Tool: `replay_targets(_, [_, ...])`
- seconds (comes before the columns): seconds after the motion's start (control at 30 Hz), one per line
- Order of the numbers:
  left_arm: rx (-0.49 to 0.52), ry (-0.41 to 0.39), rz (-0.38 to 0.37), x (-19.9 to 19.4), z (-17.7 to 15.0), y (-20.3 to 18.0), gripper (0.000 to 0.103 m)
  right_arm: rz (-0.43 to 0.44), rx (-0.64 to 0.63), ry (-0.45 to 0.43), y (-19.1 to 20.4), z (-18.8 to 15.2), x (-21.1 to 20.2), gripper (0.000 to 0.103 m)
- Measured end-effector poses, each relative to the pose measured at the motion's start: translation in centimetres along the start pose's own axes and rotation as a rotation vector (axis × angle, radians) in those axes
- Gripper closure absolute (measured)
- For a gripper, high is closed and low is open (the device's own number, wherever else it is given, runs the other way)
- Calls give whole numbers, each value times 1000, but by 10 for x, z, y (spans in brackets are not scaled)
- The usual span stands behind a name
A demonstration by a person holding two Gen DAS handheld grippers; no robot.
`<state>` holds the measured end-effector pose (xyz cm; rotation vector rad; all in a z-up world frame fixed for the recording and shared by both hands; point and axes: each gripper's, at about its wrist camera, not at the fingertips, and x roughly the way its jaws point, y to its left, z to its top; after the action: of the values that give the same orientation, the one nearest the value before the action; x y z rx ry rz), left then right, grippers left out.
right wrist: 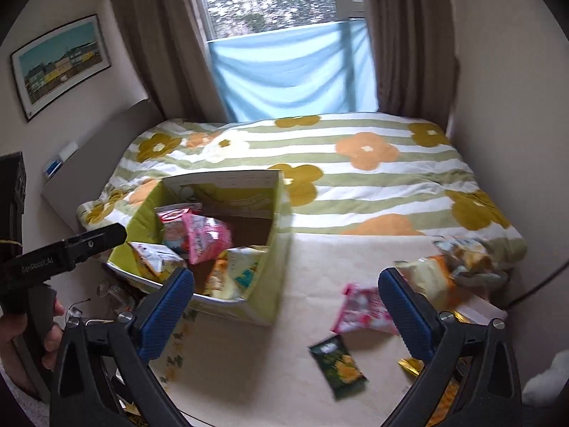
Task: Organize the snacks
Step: 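Move the left tool to the pink strawberry candy bag and grasp it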
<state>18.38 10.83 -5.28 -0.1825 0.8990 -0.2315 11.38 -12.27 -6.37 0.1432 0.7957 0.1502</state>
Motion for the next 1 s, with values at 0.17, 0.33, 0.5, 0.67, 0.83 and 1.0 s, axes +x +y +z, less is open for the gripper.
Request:
replay_targets(0.17, [38, 8, -21, 6, -19, -61, 0, -43, 76, 0, -59, -21, -28, 0])
replay_targets(0.33, [46, 39, -50, 22, -36, -113, 0, -58, 89, 19, -92, -36, -41, 0])
replay_targets(0.5, [39, 106, -66, 58, -51, -148, 0, -67, 88, 30, -123, -55, -51, 0])
replay_targets(0.67, [64, 184, -82, 107, -60, -173, 0, -80, 168, 73, -160, -82, -35, 0])
replay_targets(0.83, [134, 241, -88, 154, -65, -192, 0, -90, 243, 120, -178, -100, -2, 0])
replay_targets(1.0, [178, 301, -81, 201, -69, -198, 0, -106, 299, 139, -187, -110, 19, 0])
